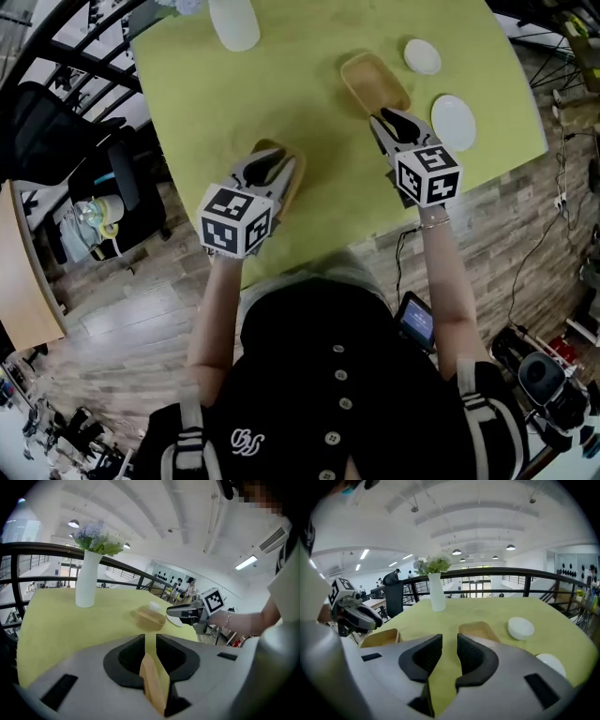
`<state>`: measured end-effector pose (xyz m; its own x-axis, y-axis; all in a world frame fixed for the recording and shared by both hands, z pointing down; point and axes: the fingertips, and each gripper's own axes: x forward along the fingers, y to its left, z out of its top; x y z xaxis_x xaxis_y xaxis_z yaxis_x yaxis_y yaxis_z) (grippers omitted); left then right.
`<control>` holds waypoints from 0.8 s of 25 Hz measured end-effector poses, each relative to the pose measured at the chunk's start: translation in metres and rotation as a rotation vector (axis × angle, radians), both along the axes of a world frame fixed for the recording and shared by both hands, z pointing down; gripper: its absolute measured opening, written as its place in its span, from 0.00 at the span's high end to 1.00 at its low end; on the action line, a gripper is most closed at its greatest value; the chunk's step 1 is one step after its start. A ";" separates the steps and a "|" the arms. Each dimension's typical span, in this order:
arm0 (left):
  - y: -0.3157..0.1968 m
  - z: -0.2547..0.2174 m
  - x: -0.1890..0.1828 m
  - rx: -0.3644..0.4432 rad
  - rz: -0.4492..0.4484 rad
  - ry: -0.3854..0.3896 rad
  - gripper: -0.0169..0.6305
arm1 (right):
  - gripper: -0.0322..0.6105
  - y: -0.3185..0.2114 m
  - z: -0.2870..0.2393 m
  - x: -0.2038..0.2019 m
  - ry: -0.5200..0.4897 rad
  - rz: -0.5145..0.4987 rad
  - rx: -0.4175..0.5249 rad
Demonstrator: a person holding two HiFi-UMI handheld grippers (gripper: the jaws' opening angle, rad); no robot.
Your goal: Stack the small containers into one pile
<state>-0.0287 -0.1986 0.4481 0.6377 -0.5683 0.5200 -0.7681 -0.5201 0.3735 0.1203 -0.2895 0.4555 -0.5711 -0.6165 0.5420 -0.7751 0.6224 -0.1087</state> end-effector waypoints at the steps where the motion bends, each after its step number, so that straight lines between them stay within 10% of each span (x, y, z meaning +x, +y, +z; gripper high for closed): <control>1: 0.001 0.000 0.006 -0.001 0.006 0.004 0.84 | 0.81 -0.010 0.001 0.009 0.015 0.011 0.006; 20: -0.016 0.007 0.023 -0.052 -0.002 0.043 0.85 | 0.81 -0.122 0.073 0.082 0.139 0.088 -0.110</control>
<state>-0.0059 -0.2141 0.4552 0.6592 -0.5420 0.5213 -0.7516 -0.4978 0.4329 0.2024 -0.4116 0.5285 -0.4324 -0.5938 0.6786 -0.8384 0.5418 -0.0601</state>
